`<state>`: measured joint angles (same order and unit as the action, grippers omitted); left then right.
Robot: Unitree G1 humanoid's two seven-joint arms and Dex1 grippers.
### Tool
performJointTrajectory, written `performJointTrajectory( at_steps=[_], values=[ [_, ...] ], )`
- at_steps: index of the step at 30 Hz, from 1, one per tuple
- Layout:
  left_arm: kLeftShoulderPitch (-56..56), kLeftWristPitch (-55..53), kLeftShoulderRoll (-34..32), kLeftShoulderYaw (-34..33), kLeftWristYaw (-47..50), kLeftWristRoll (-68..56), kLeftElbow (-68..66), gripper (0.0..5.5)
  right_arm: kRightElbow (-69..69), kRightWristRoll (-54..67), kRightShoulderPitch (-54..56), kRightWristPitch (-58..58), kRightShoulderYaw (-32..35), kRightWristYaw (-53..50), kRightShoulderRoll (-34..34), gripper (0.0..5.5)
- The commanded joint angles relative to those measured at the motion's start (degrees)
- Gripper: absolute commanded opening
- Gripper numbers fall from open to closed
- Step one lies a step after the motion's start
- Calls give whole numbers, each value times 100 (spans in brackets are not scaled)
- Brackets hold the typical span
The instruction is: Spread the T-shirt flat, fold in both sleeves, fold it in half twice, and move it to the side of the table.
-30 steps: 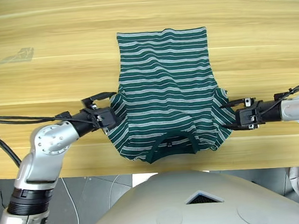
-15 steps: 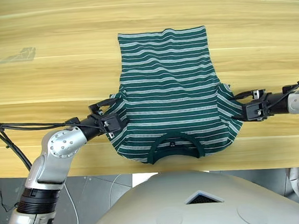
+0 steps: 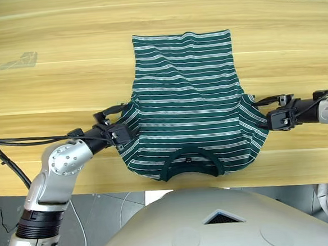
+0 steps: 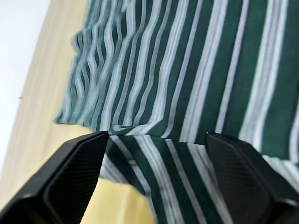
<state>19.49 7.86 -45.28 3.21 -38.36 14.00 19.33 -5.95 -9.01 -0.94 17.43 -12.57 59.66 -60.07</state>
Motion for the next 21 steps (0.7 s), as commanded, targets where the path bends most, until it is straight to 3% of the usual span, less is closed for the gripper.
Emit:
performJointTrajectory(
  at_steps=[1,6,10,15,21],
  values=[
    [-134,-68,-173,-405,18,-62,163,387,-477,332,-31,-178,292,96,-100,312],
    [-312,-163,77,-677,245,-249,343,387,-1042,833,40,-277,508,14,149,312],
    [-253,-880,888,-1230,807,-1054,737,387,-501,1104,586,-32,810,-1301,1495,312],
    [601,-2024,2424,-1651,1589,-2753,1383,387,276,1549,981,-341,1520,-3494,3452,312],
    [1418,-2896,3562,-1781,2115,-4119,1358,387,425,1336,1236,-130,1695,-4541,4252,312]
  ],
)
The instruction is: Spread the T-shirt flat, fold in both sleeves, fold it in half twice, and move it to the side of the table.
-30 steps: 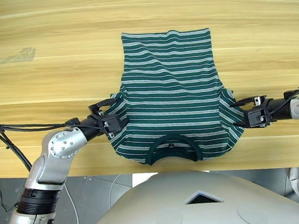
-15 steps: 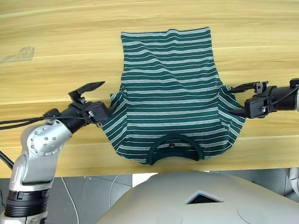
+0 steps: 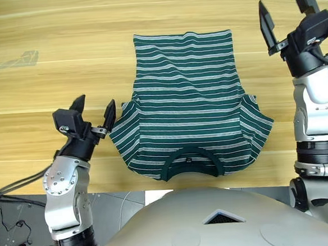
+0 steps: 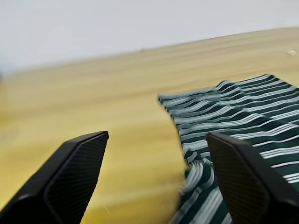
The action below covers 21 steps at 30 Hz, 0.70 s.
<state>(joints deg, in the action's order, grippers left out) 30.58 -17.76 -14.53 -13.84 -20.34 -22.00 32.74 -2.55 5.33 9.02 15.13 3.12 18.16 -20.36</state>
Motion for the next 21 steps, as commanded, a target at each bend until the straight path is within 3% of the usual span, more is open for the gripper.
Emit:
performJointTrajectory(
  at_steps=[1,6,13,21],
  values=[
    [432,-402,605,-80,387,-624,-9,387,76,-101,258,119,126,-509,393,312],
    [762,-523,855,-332,648,-868,-220,387,105,-177,256,281,168,-875,720,312],
    [1077,-929,770,-22,633,-781,-289,387,74,-362,254,305,129,-1086,846,312],
    [978,-639,565,114,495,-394,-642,258,201,-447,267,331,23,-1039,888,312]
  ],
)
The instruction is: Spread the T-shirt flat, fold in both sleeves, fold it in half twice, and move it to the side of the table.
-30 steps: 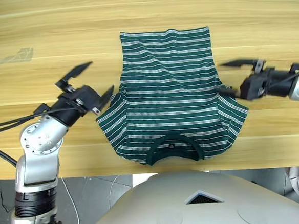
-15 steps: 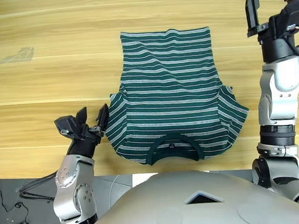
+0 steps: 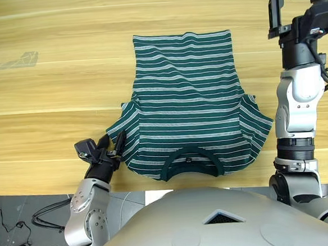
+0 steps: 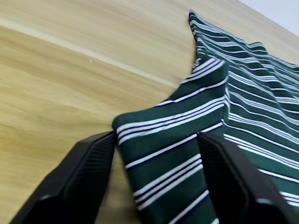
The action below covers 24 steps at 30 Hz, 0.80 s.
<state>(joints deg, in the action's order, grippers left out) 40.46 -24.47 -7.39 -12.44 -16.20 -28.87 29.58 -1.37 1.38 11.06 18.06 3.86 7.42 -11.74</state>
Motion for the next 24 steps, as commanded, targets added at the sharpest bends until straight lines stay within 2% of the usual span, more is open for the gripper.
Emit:
performJointTrajectory(
  at_steps=[1,12,15,19,24],
  values=[
    [-27,70,-161,-9,85,333,-350,232,103,-57,65,44,-61,37,24,312],
    [-160,500,-92,179,130,606,-576,37,280,-123,71,136,-210,92,10,312],
    [-167,566,-75,221,141,632,-611,3,327,-133,64,154,-242,107,-3,312],
    [-160,775,-81,266,138,744,-645,3,330,-141,21,160,-267,120,-18,312],
    [53,1742,-214,657,-136,1362,-307,3,376,-153,25,169,-294,147,-12,312]
  ],
)
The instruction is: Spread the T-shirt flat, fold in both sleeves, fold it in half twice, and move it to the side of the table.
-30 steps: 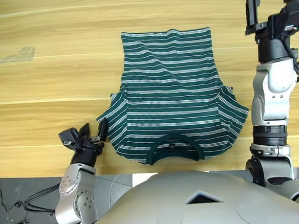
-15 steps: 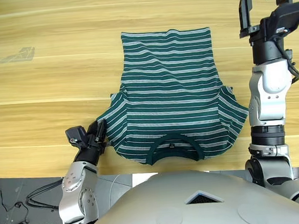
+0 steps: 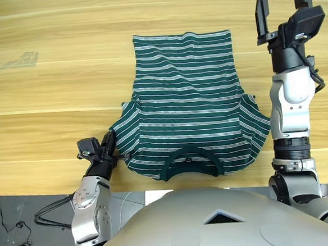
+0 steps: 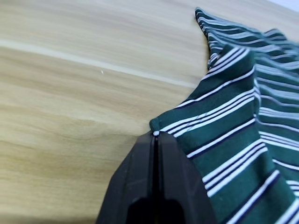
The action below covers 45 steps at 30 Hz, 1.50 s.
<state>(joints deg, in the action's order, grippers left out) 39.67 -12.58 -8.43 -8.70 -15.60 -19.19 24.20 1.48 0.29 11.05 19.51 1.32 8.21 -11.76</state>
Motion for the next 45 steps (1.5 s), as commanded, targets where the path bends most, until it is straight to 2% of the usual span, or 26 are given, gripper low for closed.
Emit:
performJointTrajectory(
  at_steps=[1,7,15,24,33,37,39,43,45],
  values=[
    [165,796,-143,412,-280,538,304,3,96,-48,25,26,-39,70,-9,312],
    [456,1921,-376,1283,-761,1243,389,3,89,-94,37,36,-61,96,-4,312],
    [416,2445,-701,2165,-806,2266,97,3,149,-106,23,60,-79,116,-6,312],
    [200,2230,-713,2094,-363,2429,-233,3,265,-92,21,95,-78,170,-61,312],
    [266,2490,-1030,2523,-761,2257,-26,134,361,-128,25,136,-123,174,-12,312],
    [222,2445,-1086,2522,-682,2396,-113,197,383,-134,15,153,-136,184,-11,312],
    [189,2403,-1088,2483,-651,2370,-97,197,376,-115,-28,157,-109,214,-59,312],
    [-109,1793,-739,1595,-320,857,731,197,-72,862,-685,-411,324,904,-450,312],
    [-352,1555,-620,852,-126,-543,1103,197,-455,1791,-1391,-1297,538,1903,-1042,312]
  ],
)
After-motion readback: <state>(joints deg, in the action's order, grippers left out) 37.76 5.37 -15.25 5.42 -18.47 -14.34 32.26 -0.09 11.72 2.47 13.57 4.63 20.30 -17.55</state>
